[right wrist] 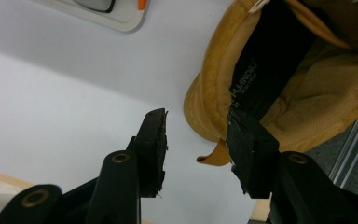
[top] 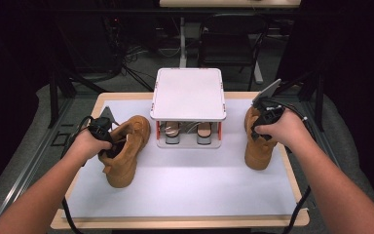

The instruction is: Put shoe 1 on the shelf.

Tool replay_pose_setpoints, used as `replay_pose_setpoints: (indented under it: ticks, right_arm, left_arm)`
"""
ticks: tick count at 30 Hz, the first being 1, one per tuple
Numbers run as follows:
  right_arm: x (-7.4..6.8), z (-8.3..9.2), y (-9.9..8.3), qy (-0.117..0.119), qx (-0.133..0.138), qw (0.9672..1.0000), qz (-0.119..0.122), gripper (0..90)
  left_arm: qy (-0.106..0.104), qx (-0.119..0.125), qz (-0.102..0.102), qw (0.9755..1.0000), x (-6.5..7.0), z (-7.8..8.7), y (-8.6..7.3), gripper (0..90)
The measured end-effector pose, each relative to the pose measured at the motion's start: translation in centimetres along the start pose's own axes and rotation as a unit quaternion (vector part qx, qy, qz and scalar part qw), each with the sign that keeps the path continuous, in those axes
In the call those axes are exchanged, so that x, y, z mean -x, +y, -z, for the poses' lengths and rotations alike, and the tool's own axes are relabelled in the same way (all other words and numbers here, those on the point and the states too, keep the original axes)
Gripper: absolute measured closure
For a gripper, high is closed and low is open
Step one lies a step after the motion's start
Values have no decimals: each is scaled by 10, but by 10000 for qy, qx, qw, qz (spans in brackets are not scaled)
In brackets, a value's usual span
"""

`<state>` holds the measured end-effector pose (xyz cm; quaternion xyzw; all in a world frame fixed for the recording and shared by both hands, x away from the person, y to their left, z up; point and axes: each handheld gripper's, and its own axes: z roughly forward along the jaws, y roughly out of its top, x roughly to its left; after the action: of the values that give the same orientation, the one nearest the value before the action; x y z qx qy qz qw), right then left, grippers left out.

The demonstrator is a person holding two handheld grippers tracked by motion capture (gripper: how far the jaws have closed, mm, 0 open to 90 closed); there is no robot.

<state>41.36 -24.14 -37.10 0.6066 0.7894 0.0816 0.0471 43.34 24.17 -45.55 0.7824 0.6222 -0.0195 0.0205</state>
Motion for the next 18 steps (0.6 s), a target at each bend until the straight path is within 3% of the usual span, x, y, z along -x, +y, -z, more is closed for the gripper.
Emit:
replay_pose_setpoints:
  ticks: [4, 11, 18]
  right_arm:
    - [3, -4, 12, -190, -155, 9996, -121, 569]
    - [9, -23, 29, -200, -206, 9983, -497, 559]
    - [11, -41, 40, -192, -301, 9969, -697, 570]
  left_arm:
    - [1, -2, -3, 10000, 0, 0, 0, 757]
    - [5, -4, -11, 10000, 0, 0, 0, 757]
    - [-3, -16, -11, 10000, 0, 0, 0, 757]
